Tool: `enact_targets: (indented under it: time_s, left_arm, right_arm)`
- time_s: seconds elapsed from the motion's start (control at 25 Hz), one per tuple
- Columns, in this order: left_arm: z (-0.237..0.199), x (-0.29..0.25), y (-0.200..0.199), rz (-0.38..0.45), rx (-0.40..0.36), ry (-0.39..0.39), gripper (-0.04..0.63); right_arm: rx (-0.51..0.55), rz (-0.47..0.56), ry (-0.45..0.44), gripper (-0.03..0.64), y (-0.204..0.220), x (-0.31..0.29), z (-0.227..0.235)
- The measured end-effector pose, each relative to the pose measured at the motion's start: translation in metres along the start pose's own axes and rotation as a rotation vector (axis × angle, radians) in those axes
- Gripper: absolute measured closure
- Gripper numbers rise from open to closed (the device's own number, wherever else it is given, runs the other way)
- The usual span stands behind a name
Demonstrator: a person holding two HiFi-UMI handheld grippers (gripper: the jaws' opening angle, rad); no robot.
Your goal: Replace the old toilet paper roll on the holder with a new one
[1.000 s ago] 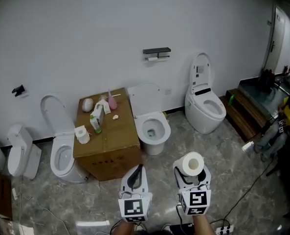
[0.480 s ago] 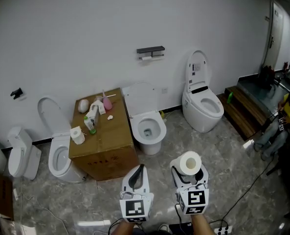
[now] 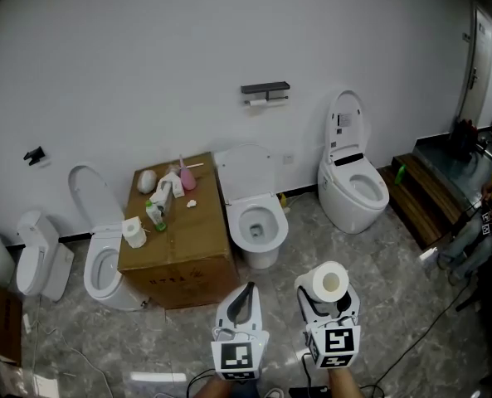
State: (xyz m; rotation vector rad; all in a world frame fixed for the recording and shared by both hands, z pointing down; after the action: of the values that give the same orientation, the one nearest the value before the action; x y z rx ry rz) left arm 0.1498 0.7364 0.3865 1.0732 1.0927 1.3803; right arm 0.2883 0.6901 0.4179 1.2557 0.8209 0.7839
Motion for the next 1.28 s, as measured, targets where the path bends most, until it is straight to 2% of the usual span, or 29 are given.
enact_targets:
  time_s: [0.28, 0.84, 1.08, 1.28]
  left_arm:
    - [-0.041, -0.061, 0.020, -0.009, 0.014, -0.001, 0.581]
    - [-0.165, -0.202, 0.032, 0.025, 0.049, 0.020, 0.581]
    - [-0.191, -0.240, 0.043, 0.013, 0.058, 0.035, 0.581]
    - [-0.195, -0.271, 0.050, 0.006, 0.069, 0.032, 0.581]
  right_arm:
    - [0.041, -0.040, 0.009, 0.265, 0.007, -0.071, -0.002]
    - [0.062, -0.037, 0.027, 0.266, -0.030, -0.250, -0.038]
    - [0.084, -0.046, 0.037, 0.265, -0.033, -0.291, -0.041]
    - [0.080, -0.044, 0.039, 0.265, -0.034, -0.319, -0.025]
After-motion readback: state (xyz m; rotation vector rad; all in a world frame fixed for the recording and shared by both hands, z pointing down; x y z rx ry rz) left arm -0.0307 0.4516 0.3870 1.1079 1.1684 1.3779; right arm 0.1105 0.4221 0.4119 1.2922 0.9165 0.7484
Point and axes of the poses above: the fingertips, and each gripper's own axes: x backward along the fingers, z to its right, y out of its underside, the point moved 1 cm from there along x, backward along the fingers, and after that the axes turned 8 degrees about -x, right-handed, at the moved point
